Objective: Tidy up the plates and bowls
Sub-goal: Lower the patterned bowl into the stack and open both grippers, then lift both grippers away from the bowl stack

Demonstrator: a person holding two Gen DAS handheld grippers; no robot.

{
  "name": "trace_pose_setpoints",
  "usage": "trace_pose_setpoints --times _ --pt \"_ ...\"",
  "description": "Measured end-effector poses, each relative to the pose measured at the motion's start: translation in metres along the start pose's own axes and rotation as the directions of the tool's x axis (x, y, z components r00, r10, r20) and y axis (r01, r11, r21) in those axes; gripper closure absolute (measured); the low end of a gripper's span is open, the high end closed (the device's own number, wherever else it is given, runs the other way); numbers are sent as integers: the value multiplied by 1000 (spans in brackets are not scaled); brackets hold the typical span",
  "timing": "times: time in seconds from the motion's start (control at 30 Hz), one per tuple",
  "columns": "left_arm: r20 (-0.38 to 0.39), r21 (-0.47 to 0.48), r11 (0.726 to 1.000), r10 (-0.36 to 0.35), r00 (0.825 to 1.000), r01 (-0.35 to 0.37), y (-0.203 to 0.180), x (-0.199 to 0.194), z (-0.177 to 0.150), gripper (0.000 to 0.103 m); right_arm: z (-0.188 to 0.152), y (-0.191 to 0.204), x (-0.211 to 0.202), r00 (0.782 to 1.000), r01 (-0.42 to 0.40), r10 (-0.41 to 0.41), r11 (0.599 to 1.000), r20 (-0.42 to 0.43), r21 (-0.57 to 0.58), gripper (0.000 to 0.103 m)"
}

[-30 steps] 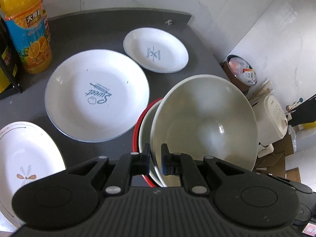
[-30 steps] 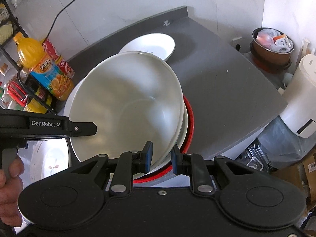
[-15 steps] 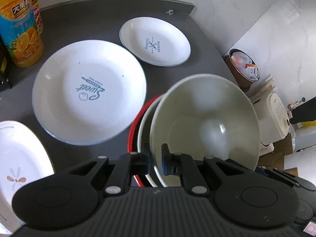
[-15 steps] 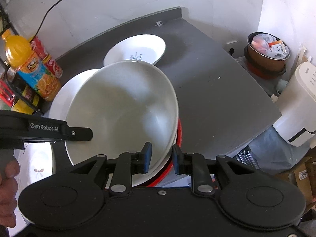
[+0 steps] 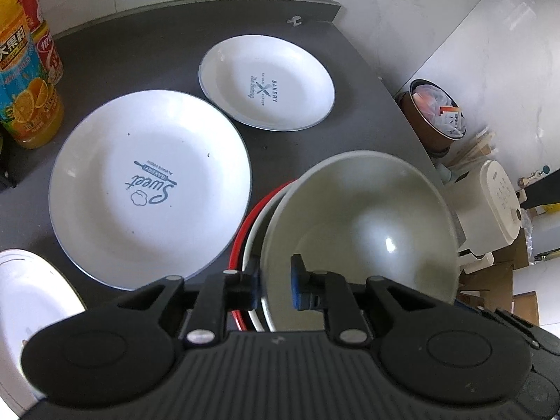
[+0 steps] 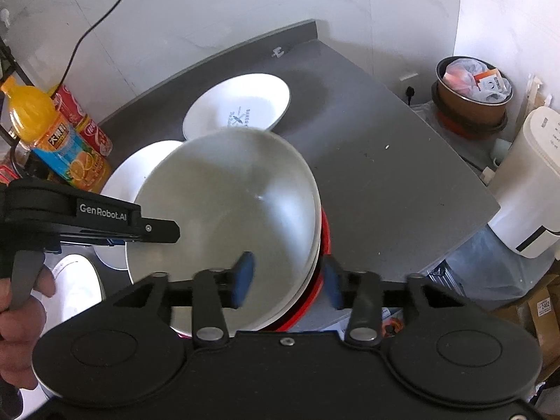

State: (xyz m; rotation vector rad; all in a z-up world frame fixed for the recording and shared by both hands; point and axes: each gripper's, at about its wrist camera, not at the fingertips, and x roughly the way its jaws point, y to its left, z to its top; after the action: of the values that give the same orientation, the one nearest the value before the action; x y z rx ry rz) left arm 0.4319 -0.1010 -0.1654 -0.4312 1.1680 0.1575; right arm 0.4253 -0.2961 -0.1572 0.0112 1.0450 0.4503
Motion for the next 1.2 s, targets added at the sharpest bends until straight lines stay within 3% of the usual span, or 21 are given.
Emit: trace_pose_setpoints --times 0.13,0.2,0.27,0.4,0.6,0.77,0.97,1.2 --pt "14 17 1000 -3 1000 3 -4 -10 -3 71 -3 1 -6 1000 -1 1 1000 9 5 55" --pt "40 37 999 15 999 -16 -8 -17 -6 53 -6 0 -9 1000 3 -3 1000 16 16 52" --pt "63 50 999 19 998 -22 -9 -24 -8 46 -8 -1 -12 1000 2 -3 1000 23 26 51" --pt "82 55 998 32 996 -36 -10 -35 -13 44 -13 -5 -21 999 -7 5 999 41 52 47" --pt "116 47 998 34 993 -40 -5 -54 -22 34 -16 -4 -38 995 -10 3 998 102 65 28" --pt "172 63 997 25 985 -36 1 -69 -25 33 -17 3 -49 987 21 -32 997 156 72 16" --pt "233 94 996 -9 972 -14 14 -84 -24 33 -17 19 -51 978 43 -53 997 201 57 15" --pt "201 110 993 -63 978 41 43 -89 -12 34 -15 38 -52 968 9 -43 991 247 137 15"
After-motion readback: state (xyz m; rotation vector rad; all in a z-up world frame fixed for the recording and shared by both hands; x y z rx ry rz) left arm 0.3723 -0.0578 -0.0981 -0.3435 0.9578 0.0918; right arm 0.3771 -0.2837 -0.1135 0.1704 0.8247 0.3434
